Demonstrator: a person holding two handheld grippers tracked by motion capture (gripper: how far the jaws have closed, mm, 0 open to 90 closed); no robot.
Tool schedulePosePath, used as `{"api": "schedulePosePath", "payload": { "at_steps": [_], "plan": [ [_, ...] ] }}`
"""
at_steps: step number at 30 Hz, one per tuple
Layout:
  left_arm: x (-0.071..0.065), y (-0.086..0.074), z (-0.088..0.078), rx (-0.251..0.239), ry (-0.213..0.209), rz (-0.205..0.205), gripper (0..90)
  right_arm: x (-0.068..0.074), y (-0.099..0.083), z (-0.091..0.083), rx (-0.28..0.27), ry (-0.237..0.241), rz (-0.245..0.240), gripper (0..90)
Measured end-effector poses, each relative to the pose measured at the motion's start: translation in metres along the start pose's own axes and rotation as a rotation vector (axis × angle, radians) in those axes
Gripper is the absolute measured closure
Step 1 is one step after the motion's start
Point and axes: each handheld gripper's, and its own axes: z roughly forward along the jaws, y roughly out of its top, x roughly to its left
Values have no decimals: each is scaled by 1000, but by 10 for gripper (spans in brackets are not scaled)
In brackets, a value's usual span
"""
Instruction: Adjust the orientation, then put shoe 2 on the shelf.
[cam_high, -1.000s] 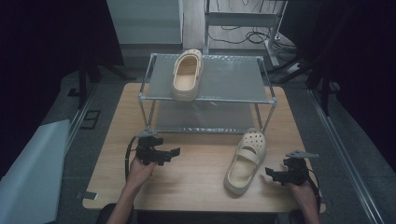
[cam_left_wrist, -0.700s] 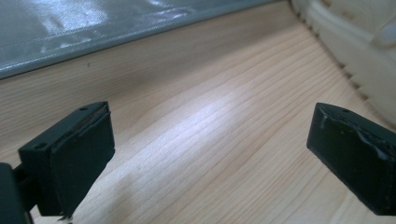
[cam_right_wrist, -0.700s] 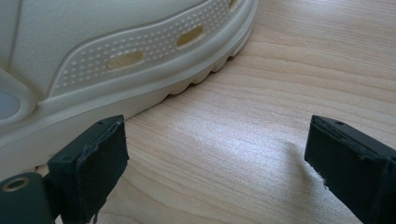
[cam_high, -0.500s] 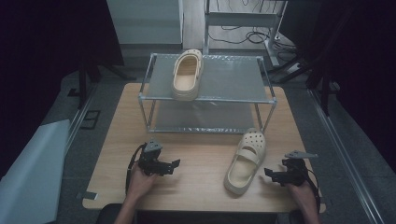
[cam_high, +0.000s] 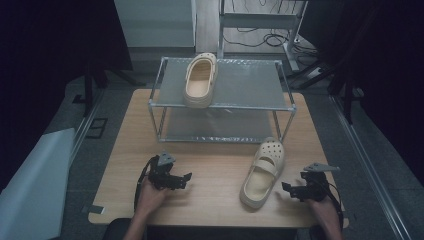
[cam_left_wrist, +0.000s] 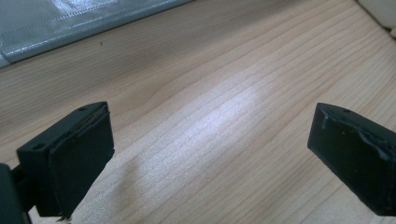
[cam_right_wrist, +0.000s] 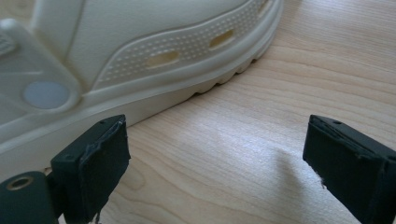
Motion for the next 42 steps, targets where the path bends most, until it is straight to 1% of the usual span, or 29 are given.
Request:
{"api": "schedulePosePath", "payload": {
  "at_steps": [3, 5, 13, 15, 17, 19, 22, 25, 27, 28, 30, 32, 34, 39, 42],
  "plan": [
    [0, 0, 1, 7, 5, 4, 6, 3, 1, -1, -1, 2, -11, 66],
    [0, -1, 1, 6, 6, 0, 5, 7, 1, -1, 9, 8, -21, 63],
    [0, -1, 2, 12, 17, 0, 4, 13, 1, -3, 7, 21, -27, 62],
    [1, -1, 3, 14, 17, 1, 4, 17, 1, -5, 9, 34, -28, 61],
    [1, -1, 3, 14, 18, 0, 3, 19, 0, -6, 5, 37, -30, 61],
    [1, -1, 3, 11, 21, -3, 3, 23, 0, -8, 6, 53, -30, 60],
    [1, -1, 3, 15, 23, -3, 3, 26, -1, -10, 3, 56, -34, 61],
    [1, -1, 4, 16, 16, -4, 3, 30, -1, -13, 2, 70, -37, 67],
    [1, 0, 4, 14, 18, -4, 3, 34, -1, -15, -1, 96, -37, 69],
    [1, 0, 5, 13, 16, -5, 3, 34, -1, -15, -1, 96, -37, 69],
    [1, 0, 5, 13, 11, -5, 3, 39, 1, -17, -11, 110, -54, 70],
    [1, 0, 5, 15, 9, -6, 3, 41, 2, -18, -14, 115, -56, 69],
    [1, 0, 6, 18, 5, -8, 3, 46, 5, -17, -27, 127, -62, 70],
    [1, 0, 6, 19, 2, -8, 3, 50, 11, -14, -32, 122, -62, 69],
    [2, 0, 6, 20, 2, -8, 3, 53, 20, -14, -50, 115, -67, 69]
  ]
}}
